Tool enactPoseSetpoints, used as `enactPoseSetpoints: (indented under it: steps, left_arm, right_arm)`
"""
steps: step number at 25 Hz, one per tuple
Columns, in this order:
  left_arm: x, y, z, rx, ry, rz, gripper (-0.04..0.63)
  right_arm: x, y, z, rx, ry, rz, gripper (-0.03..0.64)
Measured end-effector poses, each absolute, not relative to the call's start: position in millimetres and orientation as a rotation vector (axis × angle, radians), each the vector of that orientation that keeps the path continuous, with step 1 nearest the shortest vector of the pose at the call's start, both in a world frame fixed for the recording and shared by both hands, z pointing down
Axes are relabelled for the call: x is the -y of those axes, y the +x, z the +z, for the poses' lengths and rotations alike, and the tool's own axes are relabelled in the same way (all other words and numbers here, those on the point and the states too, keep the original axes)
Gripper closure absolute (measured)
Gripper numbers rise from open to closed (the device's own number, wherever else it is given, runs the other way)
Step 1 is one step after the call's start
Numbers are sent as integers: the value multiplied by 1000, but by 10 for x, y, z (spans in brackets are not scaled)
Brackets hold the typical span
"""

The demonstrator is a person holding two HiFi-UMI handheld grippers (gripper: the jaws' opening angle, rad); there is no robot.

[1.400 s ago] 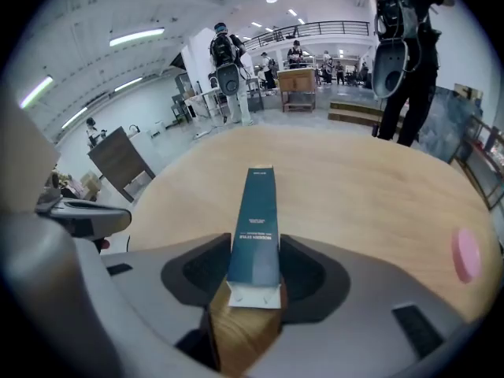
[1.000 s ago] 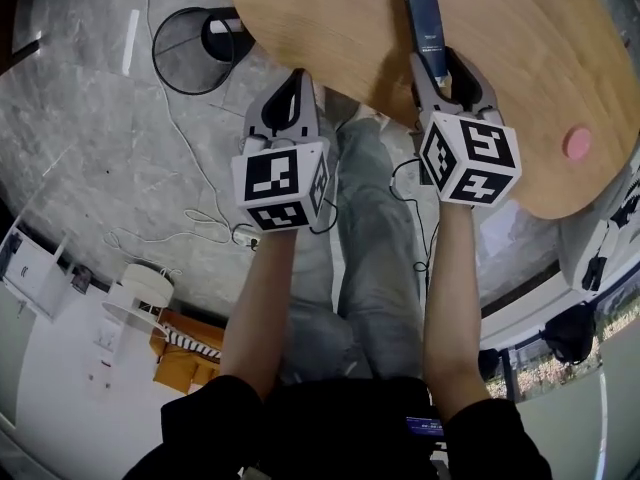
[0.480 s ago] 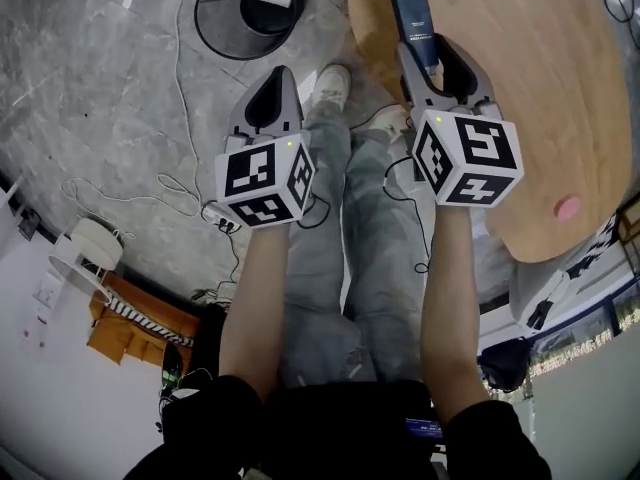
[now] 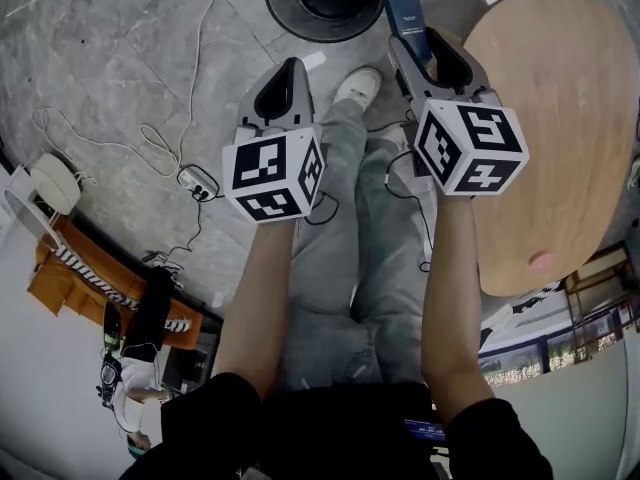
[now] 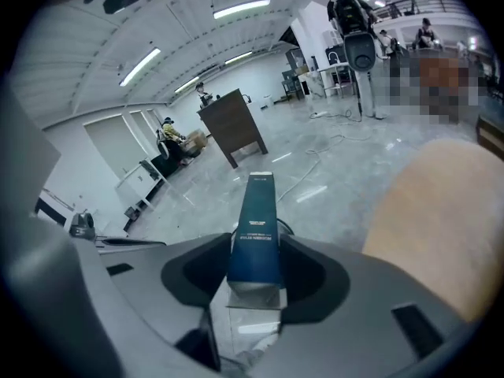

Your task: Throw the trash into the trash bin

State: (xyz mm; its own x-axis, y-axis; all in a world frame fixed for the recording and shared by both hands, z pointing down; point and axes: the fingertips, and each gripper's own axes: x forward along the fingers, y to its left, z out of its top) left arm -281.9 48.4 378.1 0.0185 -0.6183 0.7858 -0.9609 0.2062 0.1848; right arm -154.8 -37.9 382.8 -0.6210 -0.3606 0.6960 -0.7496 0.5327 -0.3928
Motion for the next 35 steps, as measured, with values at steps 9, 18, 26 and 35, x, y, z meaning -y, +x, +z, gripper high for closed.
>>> enactPoseSetpoints:
  steps: [9,18,26,35]
  left_arm:
    - [-675,-3384,3899,1755,1381,514,589]
    - [-434,-3188,3897,1688,1454,487,589]
    - [23,-2199,3647,1520,1730,578,589]
    - [154,-877,3478,1273,1973,686,589]
  right_arm:
    - [396,-2223,4044,2270,806,1058,394]
    - [347,-2039,3830,2350,847,1128,598]
    - [428,-922,3499,2339,1214,1173,603]
    - [227,531,3338,2169,1666,1210,603]
